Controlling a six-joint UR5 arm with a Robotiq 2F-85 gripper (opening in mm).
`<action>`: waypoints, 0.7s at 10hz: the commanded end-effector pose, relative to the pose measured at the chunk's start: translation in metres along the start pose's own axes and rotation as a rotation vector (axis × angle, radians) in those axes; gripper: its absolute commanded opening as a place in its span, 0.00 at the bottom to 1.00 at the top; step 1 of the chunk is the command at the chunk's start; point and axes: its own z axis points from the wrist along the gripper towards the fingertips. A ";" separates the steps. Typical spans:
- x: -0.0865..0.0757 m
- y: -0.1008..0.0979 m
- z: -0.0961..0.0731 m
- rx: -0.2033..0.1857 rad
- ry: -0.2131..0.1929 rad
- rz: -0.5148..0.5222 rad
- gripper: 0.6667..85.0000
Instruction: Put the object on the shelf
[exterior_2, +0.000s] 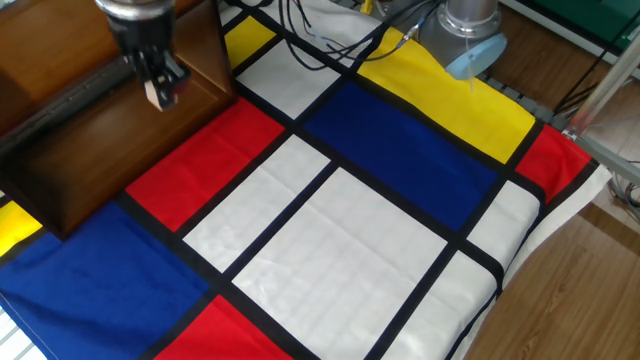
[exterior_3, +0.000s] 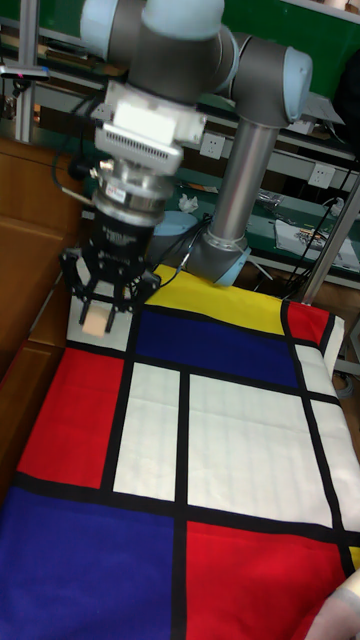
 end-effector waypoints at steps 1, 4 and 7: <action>0.007 -0.016 -0.035 0.005 0.026 -0.004 0.00; 0.010 -0.042 -0.068 -0.018 0.050 -0.034 0.00; 0.007 -0.089 -0.078 -0.046 0.054 -0.092 0.00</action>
